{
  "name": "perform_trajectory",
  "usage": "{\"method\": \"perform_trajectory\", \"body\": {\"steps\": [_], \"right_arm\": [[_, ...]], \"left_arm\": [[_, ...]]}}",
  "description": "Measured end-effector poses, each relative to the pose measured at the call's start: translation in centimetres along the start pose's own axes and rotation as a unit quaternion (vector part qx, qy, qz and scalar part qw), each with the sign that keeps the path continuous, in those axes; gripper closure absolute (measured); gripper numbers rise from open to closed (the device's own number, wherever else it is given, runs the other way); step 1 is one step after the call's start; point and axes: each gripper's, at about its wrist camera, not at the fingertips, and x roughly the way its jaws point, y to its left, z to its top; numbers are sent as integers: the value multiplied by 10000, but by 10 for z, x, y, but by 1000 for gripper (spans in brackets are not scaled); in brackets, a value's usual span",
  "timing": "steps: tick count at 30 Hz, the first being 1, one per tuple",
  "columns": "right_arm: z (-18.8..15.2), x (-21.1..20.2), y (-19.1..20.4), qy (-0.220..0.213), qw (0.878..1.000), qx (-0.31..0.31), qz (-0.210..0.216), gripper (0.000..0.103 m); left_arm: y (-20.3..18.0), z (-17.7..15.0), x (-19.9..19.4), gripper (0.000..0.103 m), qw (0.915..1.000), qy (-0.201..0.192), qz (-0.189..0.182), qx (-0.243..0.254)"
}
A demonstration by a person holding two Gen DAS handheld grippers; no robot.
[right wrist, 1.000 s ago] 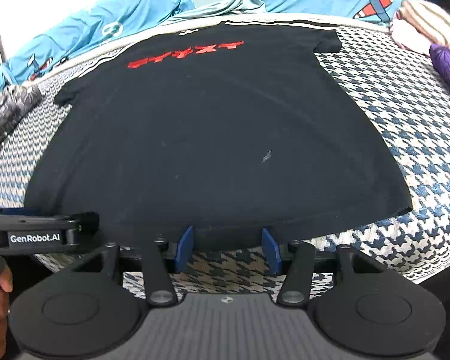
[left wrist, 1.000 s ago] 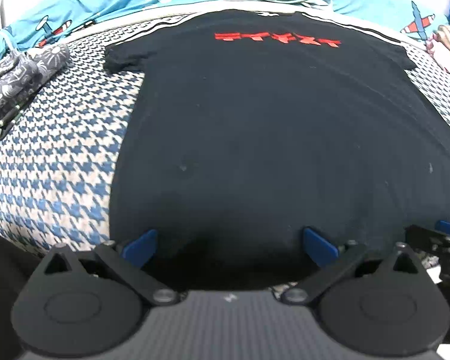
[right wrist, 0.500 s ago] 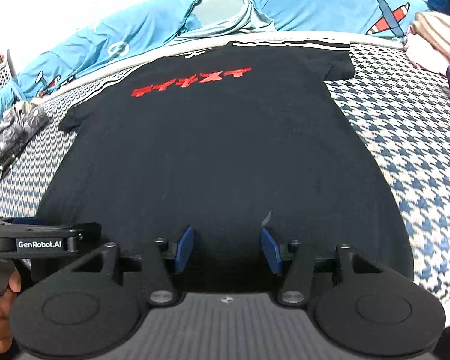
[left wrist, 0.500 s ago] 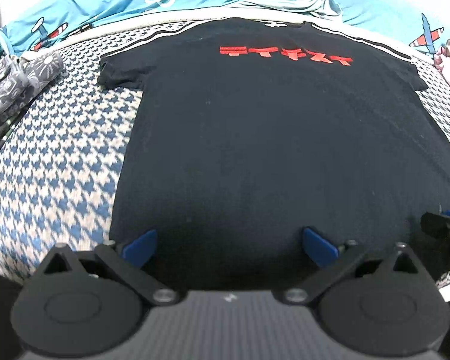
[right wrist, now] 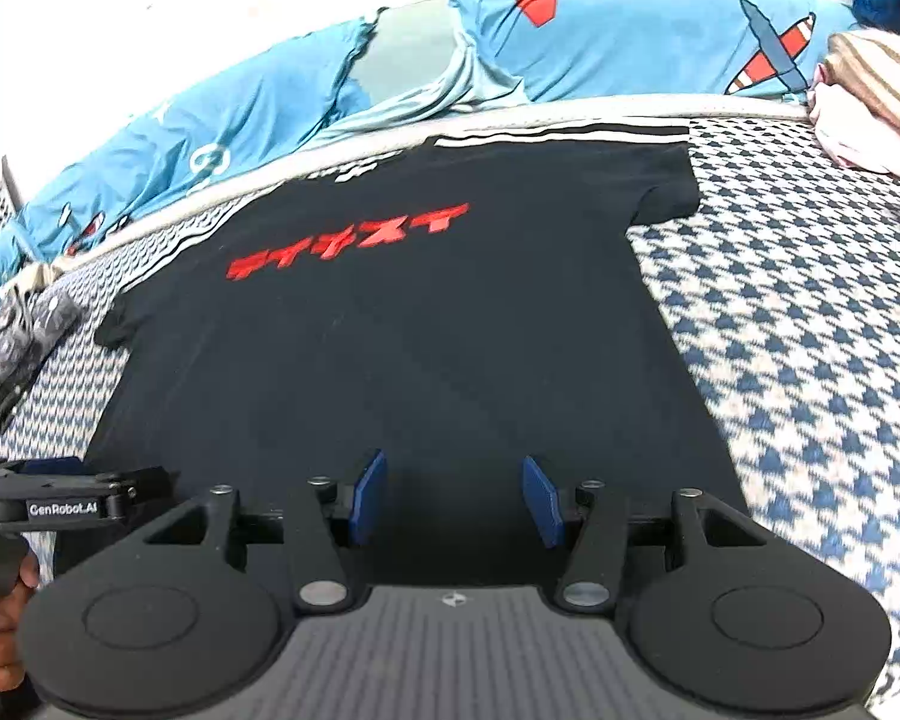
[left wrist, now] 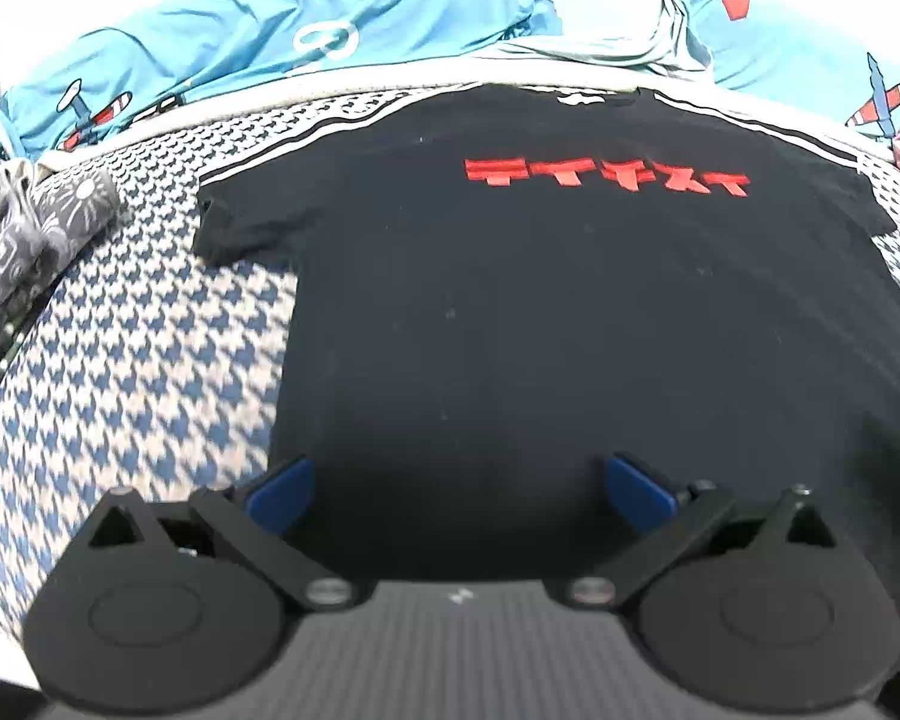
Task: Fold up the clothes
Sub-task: 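Lower the right gripper and grasp the T-shirt side edge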
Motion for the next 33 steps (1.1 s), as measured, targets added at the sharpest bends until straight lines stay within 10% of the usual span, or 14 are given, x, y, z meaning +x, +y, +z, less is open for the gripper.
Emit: {"method": "perform_trajectory", "body": {"steps": [33], "right_arm": [[98,81,-117,-490,9745,2171,-283,53]], "left_arm": [[17,84,63,0,9996,64,-122,-256]]}}
